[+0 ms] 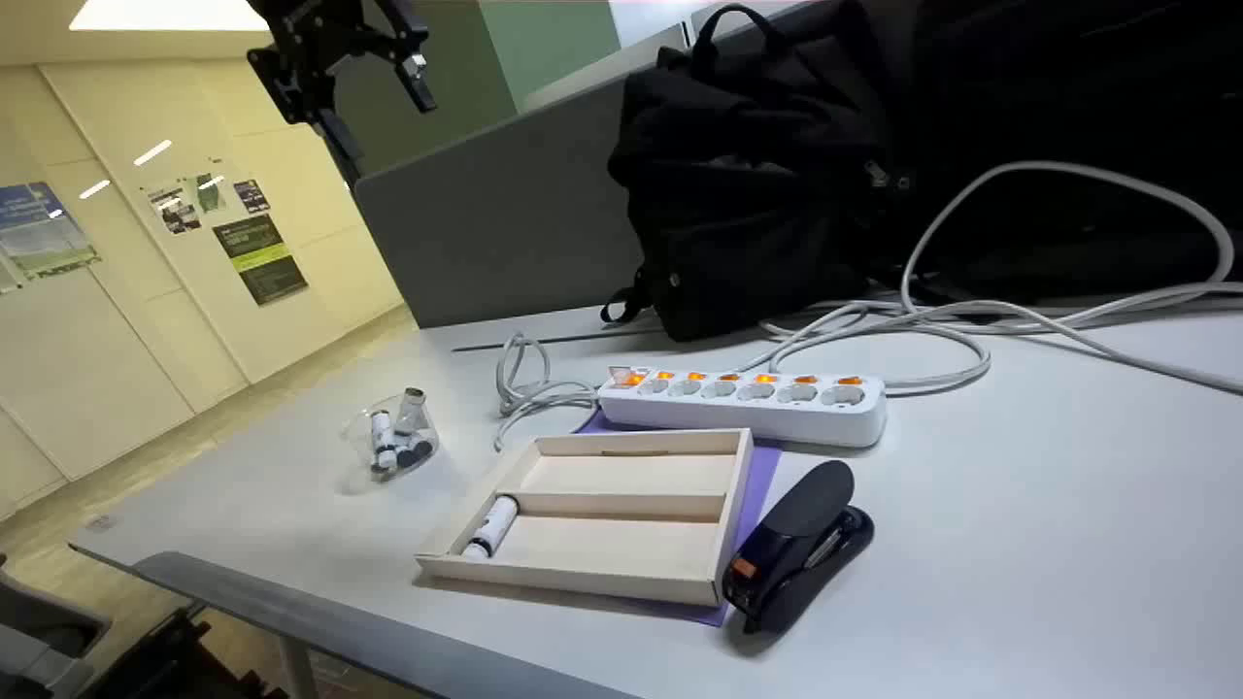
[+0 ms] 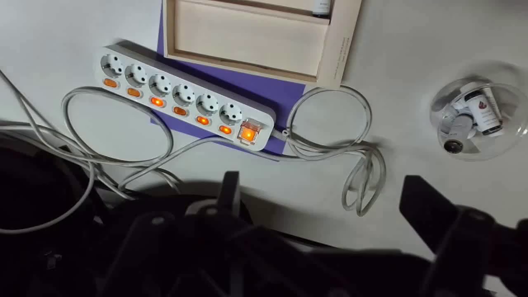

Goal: Remove a bottle from the bowl and put it in the upper compartment of the tray

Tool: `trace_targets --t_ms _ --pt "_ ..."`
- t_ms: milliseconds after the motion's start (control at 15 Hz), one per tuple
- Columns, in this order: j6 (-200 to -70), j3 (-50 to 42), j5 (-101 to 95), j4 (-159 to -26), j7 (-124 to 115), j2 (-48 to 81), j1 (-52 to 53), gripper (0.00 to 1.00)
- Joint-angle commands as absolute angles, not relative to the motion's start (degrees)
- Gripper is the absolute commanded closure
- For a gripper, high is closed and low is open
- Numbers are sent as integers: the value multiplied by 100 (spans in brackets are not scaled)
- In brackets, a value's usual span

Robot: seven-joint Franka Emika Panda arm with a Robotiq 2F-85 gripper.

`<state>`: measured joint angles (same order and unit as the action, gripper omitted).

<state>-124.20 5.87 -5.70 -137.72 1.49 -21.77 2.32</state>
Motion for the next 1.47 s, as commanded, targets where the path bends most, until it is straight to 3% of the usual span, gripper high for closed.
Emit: trace_targets --t_ms 0,1133,1400 --pt "-12405 535 -594 -13760 129 -2172 290 0" --pt "-12409 535 -594 -13760 129 -2172 290 0" --pt "-12946 334 -832 -13650 147 -1674 32 0"
